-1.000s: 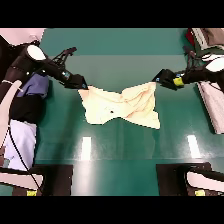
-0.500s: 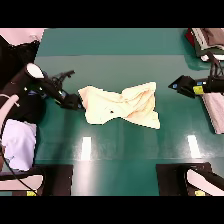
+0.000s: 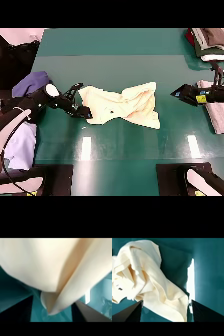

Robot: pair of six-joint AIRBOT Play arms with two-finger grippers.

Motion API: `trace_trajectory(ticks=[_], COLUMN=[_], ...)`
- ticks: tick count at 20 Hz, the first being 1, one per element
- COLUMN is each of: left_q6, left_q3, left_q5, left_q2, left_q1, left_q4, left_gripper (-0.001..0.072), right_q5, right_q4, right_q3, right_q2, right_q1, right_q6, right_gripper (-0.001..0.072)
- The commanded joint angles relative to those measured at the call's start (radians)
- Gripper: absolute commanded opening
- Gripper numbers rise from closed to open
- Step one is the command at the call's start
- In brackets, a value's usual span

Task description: Fold the shirts.

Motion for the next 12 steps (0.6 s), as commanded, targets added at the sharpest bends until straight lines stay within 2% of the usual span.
trace_trajectory(ticks=[1, 2, 3, 4, 6, 12], left_q6=[-0.005, 0.003, 0.003, 0.002, 0.003, 0.006], left_q3=[-0.008, -0.008, -0.008, -0.008, -0.005, 0.044], left_q5=[0.085, 0.091, 0.09, 0.078, 0.037, -0.017], left_q2=[0.0, 0.0, 0.0, 0.001, 0.002, 0.005], left_q1=[-0.006, -0.006, -0.006, -0.006, -0.006, -0.006], left_q4=[-0.043, -0.059, -0.063, -0.062, -0.061, -0.061], left_gripper=[0.0307, 0.0073, 0.0027, 0.0027, 0.0027, 0.0026], right_q5=[0.032, 0.035, 0.037, 0.042, 0.037, -0.037], right_q4=[0.0, 0.002, 0.007, 0.009, 0.009, 0.008], right_q3=[-0.055, -0.094, -0.135, -0.172, -0.244, -0.385], right_q2=[0.004, 0.004, 0.004, 0.004, 0.004, 0.003], right_q1=[0.001, 0.001, 0.001, 0.001, 0.001, 0.121], right_q6=[-0.006, -0.005, -0.005, -0.005, -0.008, -0.008], right_gripper=[0.0656, 0.0655, 0.0653, 0.0645, 0.0577, 0.0577])
